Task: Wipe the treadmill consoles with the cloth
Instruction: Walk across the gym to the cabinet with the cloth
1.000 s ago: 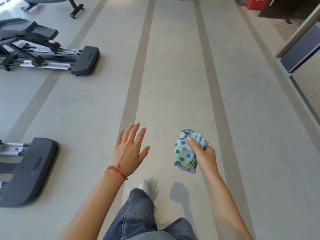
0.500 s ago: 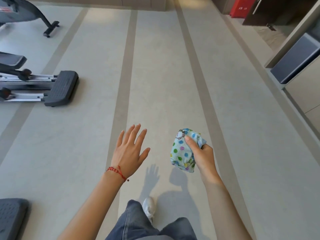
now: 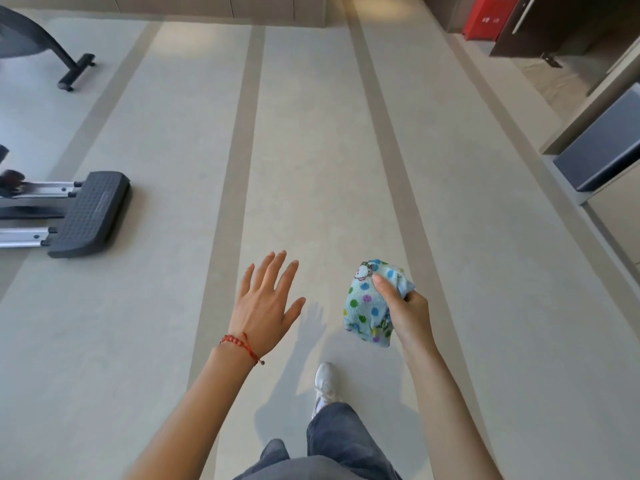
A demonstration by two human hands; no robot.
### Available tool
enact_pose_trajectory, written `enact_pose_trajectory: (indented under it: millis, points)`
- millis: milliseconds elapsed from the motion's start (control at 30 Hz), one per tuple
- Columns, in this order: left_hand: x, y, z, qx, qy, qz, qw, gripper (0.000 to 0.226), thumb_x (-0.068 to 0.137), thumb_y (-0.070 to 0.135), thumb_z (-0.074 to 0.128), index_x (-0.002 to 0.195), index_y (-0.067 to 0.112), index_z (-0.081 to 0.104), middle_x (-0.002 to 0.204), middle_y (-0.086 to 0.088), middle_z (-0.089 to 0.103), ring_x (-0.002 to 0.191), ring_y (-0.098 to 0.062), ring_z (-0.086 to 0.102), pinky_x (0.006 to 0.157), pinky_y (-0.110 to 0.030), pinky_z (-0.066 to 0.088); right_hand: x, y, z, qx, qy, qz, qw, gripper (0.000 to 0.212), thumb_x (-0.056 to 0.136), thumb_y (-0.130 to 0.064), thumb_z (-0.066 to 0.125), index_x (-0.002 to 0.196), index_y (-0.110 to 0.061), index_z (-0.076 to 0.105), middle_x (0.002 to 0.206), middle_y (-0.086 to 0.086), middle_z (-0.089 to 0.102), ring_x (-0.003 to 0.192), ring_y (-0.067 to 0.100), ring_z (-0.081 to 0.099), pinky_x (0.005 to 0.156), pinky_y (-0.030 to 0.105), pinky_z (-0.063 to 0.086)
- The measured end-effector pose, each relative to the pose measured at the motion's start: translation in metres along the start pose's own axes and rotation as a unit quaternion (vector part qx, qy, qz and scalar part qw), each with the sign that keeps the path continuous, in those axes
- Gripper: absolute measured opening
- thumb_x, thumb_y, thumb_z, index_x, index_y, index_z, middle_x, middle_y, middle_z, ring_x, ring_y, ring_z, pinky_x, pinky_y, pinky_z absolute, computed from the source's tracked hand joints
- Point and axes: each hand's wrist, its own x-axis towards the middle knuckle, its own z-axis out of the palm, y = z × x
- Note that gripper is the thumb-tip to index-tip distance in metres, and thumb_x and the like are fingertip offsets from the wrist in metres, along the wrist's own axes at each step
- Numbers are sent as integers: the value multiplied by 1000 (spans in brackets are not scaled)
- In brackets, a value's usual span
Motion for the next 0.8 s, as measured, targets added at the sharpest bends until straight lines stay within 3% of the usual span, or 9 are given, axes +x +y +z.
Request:
enact_pose_trajectory:
  millis: [300, 433, 567, 800]
  points:
    - [171, -12, -5, 5, 10, 2, 1000, 66, 96, 53, 16, 131, 8, 49, 136, -17, 49, 124, -36, 47, 102, -53, 29, 144, -83, 21, -7, -5, 11, 1000, 14, 80, -29, 70, 87, -18, 65, 81, -5, 69, 72, 4, 65, 48, 10, 48]
    - [239, -31, 3, 1, 9, 10, 1000, 63, 96, 52, 18, 130, 9, 49, 134, -17, 50, 124, -35, 46, 100, -52, 32, 203, -107, 41, -15, -2, 14, 1000, 16, 80, -30, 69, 88, -17, 65, 80, -7, 69, 71, 2, 65, 47, 9, 47]
    - [319, -58, 14, -1, 15, 24, 1000, 59, 88, 47, 35, 129, 7, 52, 133, -17, 51, 123, -35, 46, 99, -53, 35, 271, -133, 68, -11, 11, 9, 1000, 9, 81, -29, 69, 82, -21, 64, 78, -8, 67, 70, 1, 63, 45, 8, 45]
    - [463, -107, 13, -13, 0, 65, 998, 58, 87, 45, 37, 128, 7, 53, 134, -17, 51, 124, -34, 46, 98, -55, 37, 383, -193, 122, 8, 39, 7, 999, 14, 81, -29, 68, 87, -17, 65, 80, -7, 68, 71, 2, 63, 46, 9, 46]
